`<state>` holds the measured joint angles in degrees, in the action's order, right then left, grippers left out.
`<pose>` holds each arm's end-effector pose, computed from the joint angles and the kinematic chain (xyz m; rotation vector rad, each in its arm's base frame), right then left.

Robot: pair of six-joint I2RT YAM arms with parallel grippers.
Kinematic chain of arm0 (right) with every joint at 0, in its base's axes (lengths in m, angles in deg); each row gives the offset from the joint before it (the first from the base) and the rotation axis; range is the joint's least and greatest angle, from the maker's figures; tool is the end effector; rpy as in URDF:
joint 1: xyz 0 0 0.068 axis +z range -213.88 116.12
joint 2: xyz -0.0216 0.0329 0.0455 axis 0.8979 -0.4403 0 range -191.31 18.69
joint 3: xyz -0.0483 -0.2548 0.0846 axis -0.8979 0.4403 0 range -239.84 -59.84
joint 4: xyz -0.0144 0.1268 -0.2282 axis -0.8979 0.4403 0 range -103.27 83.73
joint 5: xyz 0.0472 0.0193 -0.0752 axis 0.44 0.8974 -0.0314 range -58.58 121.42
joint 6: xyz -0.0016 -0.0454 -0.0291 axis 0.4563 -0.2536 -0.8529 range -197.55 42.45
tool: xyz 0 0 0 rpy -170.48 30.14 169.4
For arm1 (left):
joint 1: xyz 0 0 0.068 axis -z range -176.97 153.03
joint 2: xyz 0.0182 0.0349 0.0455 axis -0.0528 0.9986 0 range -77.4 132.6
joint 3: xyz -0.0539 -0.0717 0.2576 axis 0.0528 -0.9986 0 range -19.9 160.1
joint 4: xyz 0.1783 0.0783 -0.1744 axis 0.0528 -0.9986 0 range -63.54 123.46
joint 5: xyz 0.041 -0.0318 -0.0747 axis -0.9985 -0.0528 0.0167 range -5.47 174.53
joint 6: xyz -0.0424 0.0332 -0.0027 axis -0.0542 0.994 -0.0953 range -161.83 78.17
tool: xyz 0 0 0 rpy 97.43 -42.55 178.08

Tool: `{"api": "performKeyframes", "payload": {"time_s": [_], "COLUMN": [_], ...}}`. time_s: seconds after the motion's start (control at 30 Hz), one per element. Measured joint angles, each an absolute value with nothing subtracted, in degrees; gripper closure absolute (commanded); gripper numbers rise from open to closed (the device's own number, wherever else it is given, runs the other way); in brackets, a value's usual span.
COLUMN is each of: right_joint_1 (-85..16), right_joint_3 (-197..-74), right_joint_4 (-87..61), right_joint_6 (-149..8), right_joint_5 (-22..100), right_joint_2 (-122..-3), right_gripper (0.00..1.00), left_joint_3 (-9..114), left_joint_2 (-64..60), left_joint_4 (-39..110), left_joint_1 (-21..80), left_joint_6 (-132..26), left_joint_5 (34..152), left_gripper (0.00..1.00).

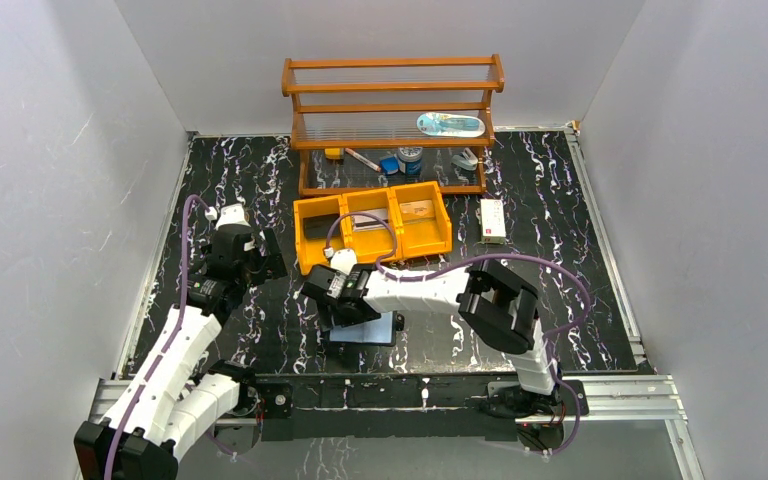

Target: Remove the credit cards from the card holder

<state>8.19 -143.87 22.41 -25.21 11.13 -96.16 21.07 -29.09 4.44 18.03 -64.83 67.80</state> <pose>0.1395 0.3909 0.1805 -0.3539 2.6072 0.2643 0.1785 -0.0372 0.2747 -0.3122 2.1526 -0.0555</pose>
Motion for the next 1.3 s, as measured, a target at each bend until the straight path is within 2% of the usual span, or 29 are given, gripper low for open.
{"api": "performKeyframes", "payload": {"time_s": [0.3, 0.53, 0.87, 1.07, 1.3], "right_joint_1": [8.2, 8.2, 8.2, 8.2, 6.1], "right_joint_3": [-147.1, -148.6, -150.4, -149.6, -141.0], "right_joint_4": [25.7, 27.1, 28.8, 28.2, 19.6], "right_joint_6": [-25.6, -25.6, -25.3, -25.8, -27.4], "right_joint_5": [10.8, 10.9, 10.3, 10.4, 14.3], "right_joint_2": [-98.8, -99.9, -101.1, -100.6, -95.2], "right_gripper": [0.09, 0.11, 0.36, 0.42, 0.48], "left_joint_3": [21.1, 21.1, 21.1, 21.1, 21.1], "left_joint_2": [-29.9, -29.9, -29.9, -29.9, -29.9], "left_joint_4": [4.4, 4.5, 4.4, 4.4, 4.5], "left_joint_1": [18.0, 18.0, 18.0, 18.0, 18.0], "left_joint_6": [-64.8, -64.8, -64.8, -64.8, -64.8], "left_joint_5": [67.8, 67.8, 67.8, 67.8, 68.3], "left_gripper": [0.02, 0.02, 0.02, 0.02, 0.02]}}
